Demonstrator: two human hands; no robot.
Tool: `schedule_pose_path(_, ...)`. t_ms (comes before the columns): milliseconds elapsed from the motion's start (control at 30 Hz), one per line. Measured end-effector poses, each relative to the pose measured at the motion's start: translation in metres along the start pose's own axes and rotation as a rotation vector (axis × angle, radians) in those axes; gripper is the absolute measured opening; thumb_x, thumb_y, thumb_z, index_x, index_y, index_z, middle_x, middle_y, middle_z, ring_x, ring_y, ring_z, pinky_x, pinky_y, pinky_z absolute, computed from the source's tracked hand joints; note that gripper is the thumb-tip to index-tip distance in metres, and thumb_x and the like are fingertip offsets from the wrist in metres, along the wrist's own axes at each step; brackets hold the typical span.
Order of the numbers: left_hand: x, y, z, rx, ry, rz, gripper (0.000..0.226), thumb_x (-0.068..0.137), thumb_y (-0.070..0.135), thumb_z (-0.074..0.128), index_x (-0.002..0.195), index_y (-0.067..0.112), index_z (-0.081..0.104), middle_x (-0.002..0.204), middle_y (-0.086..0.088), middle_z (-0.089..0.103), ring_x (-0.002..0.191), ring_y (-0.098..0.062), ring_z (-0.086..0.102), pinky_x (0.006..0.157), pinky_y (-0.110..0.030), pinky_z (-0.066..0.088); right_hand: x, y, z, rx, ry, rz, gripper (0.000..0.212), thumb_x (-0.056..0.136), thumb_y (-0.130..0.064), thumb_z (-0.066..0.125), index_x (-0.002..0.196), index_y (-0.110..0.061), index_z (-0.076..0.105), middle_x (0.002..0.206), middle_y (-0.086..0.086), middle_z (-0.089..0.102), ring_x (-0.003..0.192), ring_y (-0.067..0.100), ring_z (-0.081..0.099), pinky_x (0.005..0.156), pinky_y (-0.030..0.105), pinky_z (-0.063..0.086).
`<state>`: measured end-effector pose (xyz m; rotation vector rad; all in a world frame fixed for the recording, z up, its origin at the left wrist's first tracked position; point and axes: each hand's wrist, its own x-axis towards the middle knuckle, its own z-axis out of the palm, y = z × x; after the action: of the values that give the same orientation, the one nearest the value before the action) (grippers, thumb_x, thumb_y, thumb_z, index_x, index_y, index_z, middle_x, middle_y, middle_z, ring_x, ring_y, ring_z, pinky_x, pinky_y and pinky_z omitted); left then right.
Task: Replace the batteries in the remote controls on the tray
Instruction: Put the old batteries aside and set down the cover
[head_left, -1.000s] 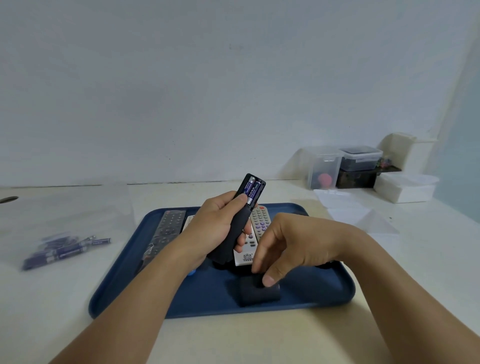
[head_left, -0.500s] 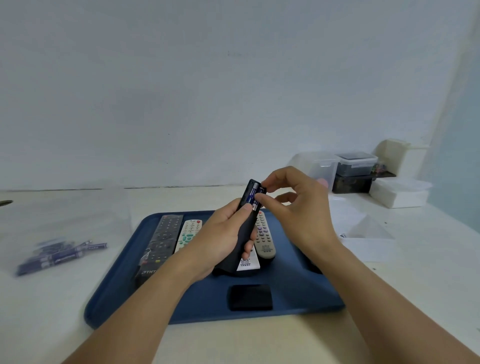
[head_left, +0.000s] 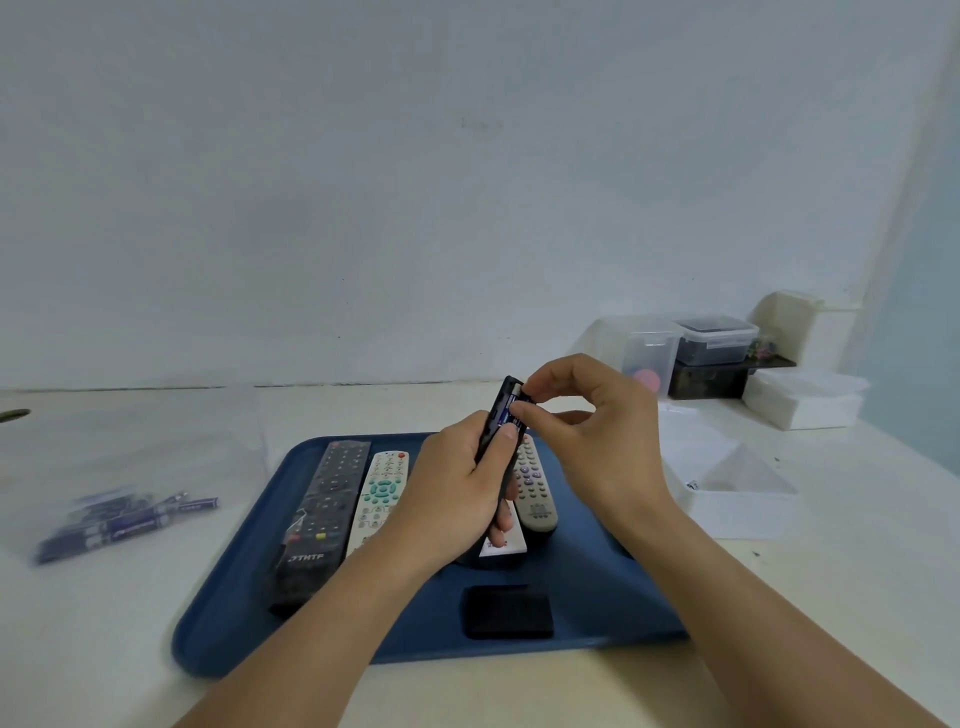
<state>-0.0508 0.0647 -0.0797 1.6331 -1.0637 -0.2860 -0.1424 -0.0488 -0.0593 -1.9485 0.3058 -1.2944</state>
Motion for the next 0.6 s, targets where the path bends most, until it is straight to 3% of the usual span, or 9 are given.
schedule_pose_path(267,0.000,0.001,0.000,0.088,0.050,0.011,0.028,0.108,0.029,0.041,0.090,0.014,0.055,0.075,-0.023,0.064,0.043,-0.018,0.059,0.041,-0.031,0.051,-0.001,-0.001,0.006,-0.024,0.020,0.017,0.007,0.084,-0.012,0.077,0.086,-0.017,0.073,0.081,-0.011,0.074,0.073,0.004,0.072,0.068,0.024,0.059)
schedule_pose_path(400,0.001,-0.003,-0.001,0.258,0.104,0.067,0.029,0.107,0.033,0.043,0.084,0.018,0.054,0.068,-0.015,0.063,0.049,-0.030,0.062,0.046,-0.050,0.054,0.001,0.000,0.015,-0.022,0.077,0.017,0.007,0.085,-0.013,0.075,0.082,-0.017,0.071,0.076,-0.011,0.072,0.076,0.004,0.070,0.064,0.016,0.054)
schedule_pose_path(467,0.002,-0.003,-0.002,0.302,0.105,0.065,0.030,0.107,0.035,0.042,0.084,0.019,0.054,0.068,-0.014,0.063,0.051,-0.032,0.063,0.047,-0.053,0.053,0.004,0.001,0.017,0.006,0.076,0.054,0.009,0.085,-0.013,0.075,0.081,-0.019,0.070,0.075,-0.010,0.071,0.077,0.005,0.069,0.062,0.013,0.050)
schedule_pose_path(600,0.004,-0.002,0.000,0.262,0.079,0.016,0.029,0.108,0.033,0.041,0.088,0.016,0.055,0.073,-0.017,0.065,0.044,-0.023,0.062,0.044,-0.048,0.055,0.010,0.005,0.017,0.071,0.048,0.117,0.010,0.084,-0.015,0.077,0.079,-0.020,0.069,0.076,-0.007,0.071,0.076,0.005,0.067,0.067,0.020,0.053)
